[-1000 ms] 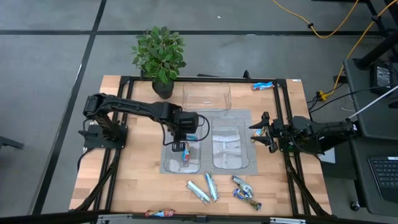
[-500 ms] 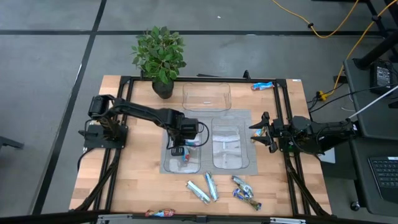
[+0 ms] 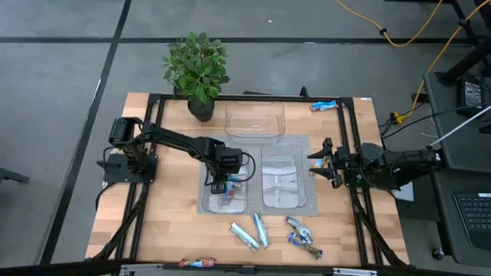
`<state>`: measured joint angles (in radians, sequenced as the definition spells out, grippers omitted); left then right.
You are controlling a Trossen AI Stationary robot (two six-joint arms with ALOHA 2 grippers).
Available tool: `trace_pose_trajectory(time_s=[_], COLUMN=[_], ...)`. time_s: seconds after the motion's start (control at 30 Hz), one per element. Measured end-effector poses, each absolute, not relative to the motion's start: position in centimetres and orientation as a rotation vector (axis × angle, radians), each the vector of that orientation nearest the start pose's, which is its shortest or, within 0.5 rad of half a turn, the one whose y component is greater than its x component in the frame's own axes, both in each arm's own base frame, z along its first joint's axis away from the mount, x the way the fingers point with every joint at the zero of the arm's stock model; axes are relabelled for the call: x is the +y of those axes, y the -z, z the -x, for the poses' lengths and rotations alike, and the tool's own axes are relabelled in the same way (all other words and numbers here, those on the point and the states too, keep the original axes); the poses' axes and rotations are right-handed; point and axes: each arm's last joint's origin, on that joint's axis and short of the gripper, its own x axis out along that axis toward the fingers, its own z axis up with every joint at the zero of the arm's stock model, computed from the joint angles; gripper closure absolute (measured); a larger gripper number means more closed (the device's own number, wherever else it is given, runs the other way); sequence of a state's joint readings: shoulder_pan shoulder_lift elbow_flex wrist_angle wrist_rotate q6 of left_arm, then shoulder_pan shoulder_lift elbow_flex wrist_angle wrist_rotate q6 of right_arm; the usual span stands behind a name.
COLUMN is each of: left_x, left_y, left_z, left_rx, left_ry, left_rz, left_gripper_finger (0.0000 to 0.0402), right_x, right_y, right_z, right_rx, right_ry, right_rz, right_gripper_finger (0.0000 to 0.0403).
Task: Pick and place Granola Bars by type
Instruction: Put the red granola bar into the bottom left transparent bin
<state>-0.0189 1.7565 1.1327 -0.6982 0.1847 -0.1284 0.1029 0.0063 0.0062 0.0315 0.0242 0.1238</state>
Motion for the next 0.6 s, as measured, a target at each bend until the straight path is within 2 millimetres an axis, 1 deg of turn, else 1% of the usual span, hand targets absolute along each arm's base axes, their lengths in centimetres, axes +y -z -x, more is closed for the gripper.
trace_pose_trajectory(time_s=[0.17, 0.33, 0.5, 0.6], left_x=[-1.1, -1.2, -1.5, -2.1], left_y=[-17.3, -17.3, -17.9, -18.3], left_z=[-32.6, -32.6, -32.6, -32.4], left_rx=[1.324, 1.321, 1.3, 1.299], left_ry=[0.082, 0.092, 0.164, 0.176], left_rz=[0.223, 0.225, 0.278, 0.272], left_gripper_finger=[0.0338, 0.0296, 0.0249, 0.0227], right_x=[0.9, 0.9, 0.9, 0.9], right_y=[-16.8, -16.8, -16.8, -16.8], right_z=[-9.7, -9.7, -9.7, -9.7], right_rx=[-0.026, -0.027, -0.026, -0.026], right_ry=[-0.08, -0.081, -0.08, -0.08], right_rz=[-0.126, -0.126, -0.126, -0.127], right_gripper_finger=[0.0167, 0.0167, 0.0167, 0.0167])
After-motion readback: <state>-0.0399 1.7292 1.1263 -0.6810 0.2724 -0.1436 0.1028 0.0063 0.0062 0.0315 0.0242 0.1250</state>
